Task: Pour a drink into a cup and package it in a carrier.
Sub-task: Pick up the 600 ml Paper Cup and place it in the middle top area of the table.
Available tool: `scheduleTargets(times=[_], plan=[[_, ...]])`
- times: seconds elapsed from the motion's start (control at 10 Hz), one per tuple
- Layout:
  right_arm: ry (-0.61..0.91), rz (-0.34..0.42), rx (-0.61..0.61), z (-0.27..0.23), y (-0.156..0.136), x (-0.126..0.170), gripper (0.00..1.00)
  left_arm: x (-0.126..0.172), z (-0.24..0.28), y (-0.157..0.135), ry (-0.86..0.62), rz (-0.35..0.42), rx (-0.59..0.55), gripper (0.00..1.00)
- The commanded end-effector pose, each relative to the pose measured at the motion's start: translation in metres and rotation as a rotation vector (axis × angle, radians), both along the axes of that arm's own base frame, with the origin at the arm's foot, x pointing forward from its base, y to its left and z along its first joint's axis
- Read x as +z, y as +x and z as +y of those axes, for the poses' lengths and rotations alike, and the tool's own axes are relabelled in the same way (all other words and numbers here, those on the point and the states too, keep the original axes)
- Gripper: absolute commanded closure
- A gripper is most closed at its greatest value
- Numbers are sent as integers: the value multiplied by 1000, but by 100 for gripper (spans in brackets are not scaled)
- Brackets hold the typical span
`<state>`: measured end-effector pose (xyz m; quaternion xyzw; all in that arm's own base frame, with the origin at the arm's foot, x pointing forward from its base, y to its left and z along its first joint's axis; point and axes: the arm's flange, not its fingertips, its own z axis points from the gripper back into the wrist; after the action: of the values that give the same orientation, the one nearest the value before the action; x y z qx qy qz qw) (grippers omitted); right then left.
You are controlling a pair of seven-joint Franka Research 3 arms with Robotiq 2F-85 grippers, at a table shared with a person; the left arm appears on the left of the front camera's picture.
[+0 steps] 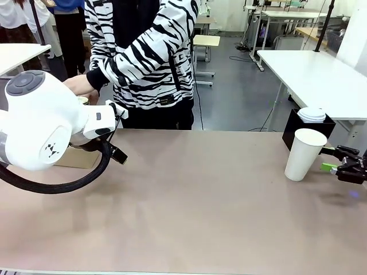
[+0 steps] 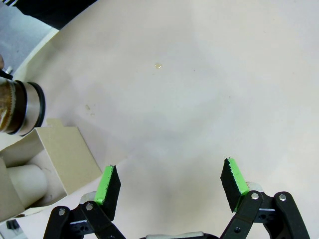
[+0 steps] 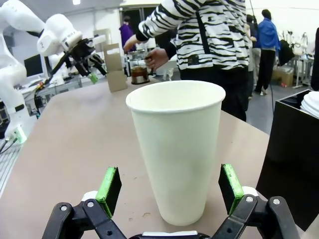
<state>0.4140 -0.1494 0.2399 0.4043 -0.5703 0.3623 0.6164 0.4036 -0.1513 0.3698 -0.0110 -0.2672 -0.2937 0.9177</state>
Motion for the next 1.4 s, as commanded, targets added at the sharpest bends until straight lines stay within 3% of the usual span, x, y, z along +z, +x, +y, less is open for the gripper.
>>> scheduleTargets(times=[0.0, 0.5, 1.3], plan=[[25, 2, -1, 14, 13, -2, 0, 0, 0, 0, -2, 0, -1, 0], [23, -34, -26, 30, 20, -2, 0, 0, 0, 0, -2, 0, -1, 0], [53, 33, 15, 63, 64, -14, 0, 0, 0, 0, -2, 0, -1, 0]])
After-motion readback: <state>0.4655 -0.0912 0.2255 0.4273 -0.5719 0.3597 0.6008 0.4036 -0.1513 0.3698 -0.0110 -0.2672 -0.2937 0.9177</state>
